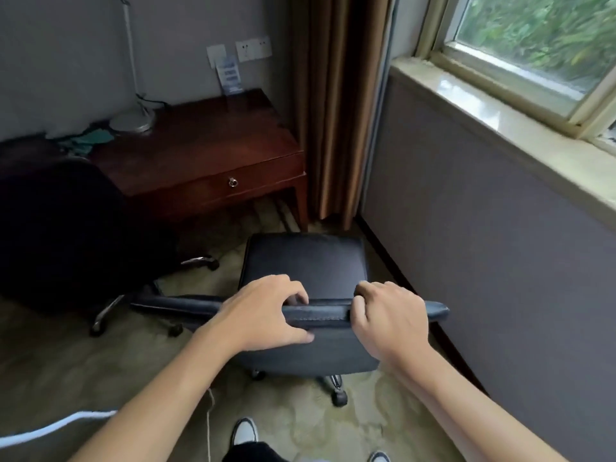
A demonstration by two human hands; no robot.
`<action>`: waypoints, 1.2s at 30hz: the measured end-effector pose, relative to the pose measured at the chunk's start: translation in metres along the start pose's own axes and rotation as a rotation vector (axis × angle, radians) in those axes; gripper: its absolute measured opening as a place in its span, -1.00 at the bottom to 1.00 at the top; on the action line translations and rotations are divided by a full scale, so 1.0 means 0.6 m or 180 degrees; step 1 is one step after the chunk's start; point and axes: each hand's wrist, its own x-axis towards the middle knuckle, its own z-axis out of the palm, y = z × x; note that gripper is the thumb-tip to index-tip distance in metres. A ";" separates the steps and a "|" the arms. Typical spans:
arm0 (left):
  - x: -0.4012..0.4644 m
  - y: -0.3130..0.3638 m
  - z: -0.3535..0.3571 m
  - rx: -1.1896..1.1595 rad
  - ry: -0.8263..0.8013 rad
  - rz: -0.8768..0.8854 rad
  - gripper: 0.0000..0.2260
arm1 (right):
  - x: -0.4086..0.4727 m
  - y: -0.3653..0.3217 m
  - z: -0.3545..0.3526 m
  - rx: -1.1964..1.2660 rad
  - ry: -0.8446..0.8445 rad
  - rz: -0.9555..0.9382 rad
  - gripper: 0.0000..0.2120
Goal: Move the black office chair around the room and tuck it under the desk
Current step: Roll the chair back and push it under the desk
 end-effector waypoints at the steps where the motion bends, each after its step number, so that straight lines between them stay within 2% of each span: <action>1: -0.001 0.017 0.010 0.0013 0.0187 -0.0045 -0.55 | 0.005 0.019 -0.002 0.0004 0.0034 -0.0076 -0.76; 4: 0.006 0.074 0.031 -0.0044 0.0582 -0.0093 -0.61 | 0.026 0.072 -0.008 0.0078 0.0016 -0.0289 -0.75; 7: 0.015 0.121 0.047 -0.0261 0.0754 -0.0248 -0.59 | 0.059 0.131 -0.010 0.0139 -0.0044 -0.0538 -0.74; 9: 0.010 0.123 0.045 -0.0244 0.0781 -0.0601 -0.52 | 0.090 0.158 -0.015 0.0239 -0.0084 -0.0658 -0.74; 11: -0.005 0.108 0.042 0.0090 0.0684 -0.1052 -0.45 | 0.115 0.177 -0.019 0.0354 -0.0098 -0.0768 -0.75; 14: -0.021 0.104 0.048 0.0379 0.0693 -0.1515 -0.45 | 0.141 0.198 -0.023 0.0429 -0.0034 -0.0939 -0.76; 24: 0.026 0.136 0.050 0.0379 0.0934 -0.1652 -0.55 | 0.235 0.228 -0.013 0.0482 -0.0182 -0.1361 -0.76; 28: 0.046 0.133 0.057 0.0466 0.1416 -0.1492 -0.67 | 0.271 0.229 -0.003 0.0661 -0.0127 -0.1422 -0.78; 31: 0.076 0.117 0.047 0.0494 0.1767 -0.1365 -0.70 | 0.314 0.221 0.009 0.0690 -0.0104 -0.1448 -0.77; 36: 0.091 0.058 0.016 0.0447 0.1745 -0.1344 -0.68 | 0.361 0.185 0.033 0.0768 -0.0124 -0.1539 -0.77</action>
